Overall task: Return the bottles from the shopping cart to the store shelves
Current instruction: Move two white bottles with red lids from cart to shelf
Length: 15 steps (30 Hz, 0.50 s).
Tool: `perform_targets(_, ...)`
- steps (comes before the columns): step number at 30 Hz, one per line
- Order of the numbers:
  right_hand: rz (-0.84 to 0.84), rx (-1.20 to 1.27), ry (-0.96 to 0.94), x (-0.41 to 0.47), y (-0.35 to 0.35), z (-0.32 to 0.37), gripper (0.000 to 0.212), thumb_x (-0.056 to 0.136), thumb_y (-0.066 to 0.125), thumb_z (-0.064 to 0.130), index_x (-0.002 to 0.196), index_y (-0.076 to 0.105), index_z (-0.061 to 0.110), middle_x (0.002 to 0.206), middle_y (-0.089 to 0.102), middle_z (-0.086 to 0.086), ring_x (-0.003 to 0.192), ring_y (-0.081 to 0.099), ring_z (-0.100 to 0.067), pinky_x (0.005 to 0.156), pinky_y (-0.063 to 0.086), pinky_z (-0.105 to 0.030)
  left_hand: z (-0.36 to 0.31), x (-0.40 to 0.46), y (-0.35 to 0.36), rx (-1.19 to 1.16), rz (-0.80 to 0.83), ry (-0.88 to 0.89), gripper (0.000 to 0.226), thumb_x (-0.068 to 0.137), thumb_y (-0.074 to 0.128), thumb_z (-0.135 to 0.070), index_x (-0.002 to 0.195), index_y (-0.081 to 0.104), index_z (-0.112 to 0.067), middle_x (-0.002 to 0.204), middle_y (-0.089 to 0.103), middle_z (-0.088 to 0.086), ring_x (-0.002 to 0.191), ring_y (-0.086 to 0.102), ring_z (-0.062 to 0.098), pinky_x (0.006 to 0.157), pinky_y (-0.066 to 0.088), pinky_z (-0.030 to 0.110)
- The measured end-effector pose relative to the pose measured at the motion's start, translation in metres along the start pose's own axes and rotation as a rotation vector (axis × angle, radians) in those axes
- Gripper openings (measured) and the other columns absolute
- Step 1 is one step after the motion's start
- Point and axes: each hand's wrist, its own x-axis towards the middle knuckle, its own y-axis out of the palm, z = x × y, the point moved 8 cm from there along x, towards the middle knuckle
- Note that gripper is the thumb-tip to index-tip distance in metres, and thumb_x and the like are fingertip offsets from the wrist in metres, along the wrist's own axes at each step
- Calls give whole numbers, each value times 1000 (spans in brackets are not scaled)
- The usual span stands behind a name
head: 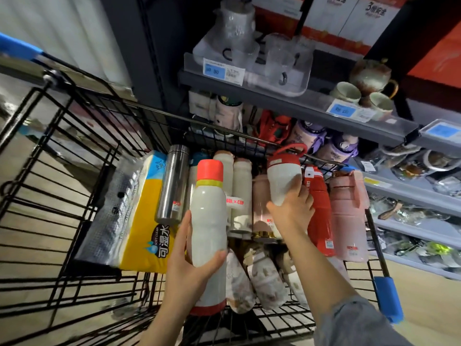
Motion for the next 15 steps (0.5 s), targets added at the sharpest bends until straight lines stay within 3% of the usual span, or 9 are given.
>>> perform_targets(5, -84, 384, -77, -20, -39, -10, 107, 71, 80, 34, 153, 14, 17, 153, 34, -6, 135, 38, -28, 107, 34, -40, -17, 1, 20, 5, 29, 89, 99, 67, 85, -13, 126, 28, -69, 129, 39, -45, 121, 44, -14, 87, 49, 15)
perform_targets(8, -70, 698, -15, -39, -67, -29, 110, 63, 82, 38, 149, 15, 34, 145, 40, 17, 128, 47, -11, 105, 42, -40, -37, 1, 46, -16, 106, 121, 96, 68, 84, -16, 129, 28, -64, 128, 43, -43, 116, 50, -12, 87, 54, 23)
perform_targets(10, -67, 823, -25, -51, -88, -44, 110, 67, 84, 27, 150, 12, 38, 131, 36, 39, 117, 46, 13, 99, 46, -24, -50, 0, 60, -45, 126, 142, 96, 63, 86, -28, 129, 29, -67, 130, 48, -36, 115, 54, -6, 89, 55, 33)
perform_targets(11, -69, 852, -35, -55, -98, -53, 108, 70, 84, 20, 151, 13, 35, 127, 35, 42, 111, 45, 21, 94, 45, -14, -56, 0, 68, -38, 131, 160, 97, 60, 89, -36, 130, 29, -68, 133, 48, -31, 117, 54, -2, 91, 54, 38)
perform_targets(12, -75, 858, -43, -60, -108, -64, 106, 71, 84, 18, 151, 15, 33, 130, 37, 37, 112, 44, 21, 93, 46, -13, -63, -2, 77, -23, 142, 186, 98, 59, 90, -43, 131, 28, -68, 136, 48, -28, 120, 54, 1, 93, 53, 42)
perform_targets(15, -139, 830, -47, -77, -135, -97, 107, 65, 84, 35, 149, 19, 34, 146, 36, 16, 128, 43, -4, 103, 45, -40, -84, -13, 107, -44, 184, 274, 101, 57, 91, -39, 127, 26, -72, 140, 42, -30, 125, 45, -8, 99, 47, 34)
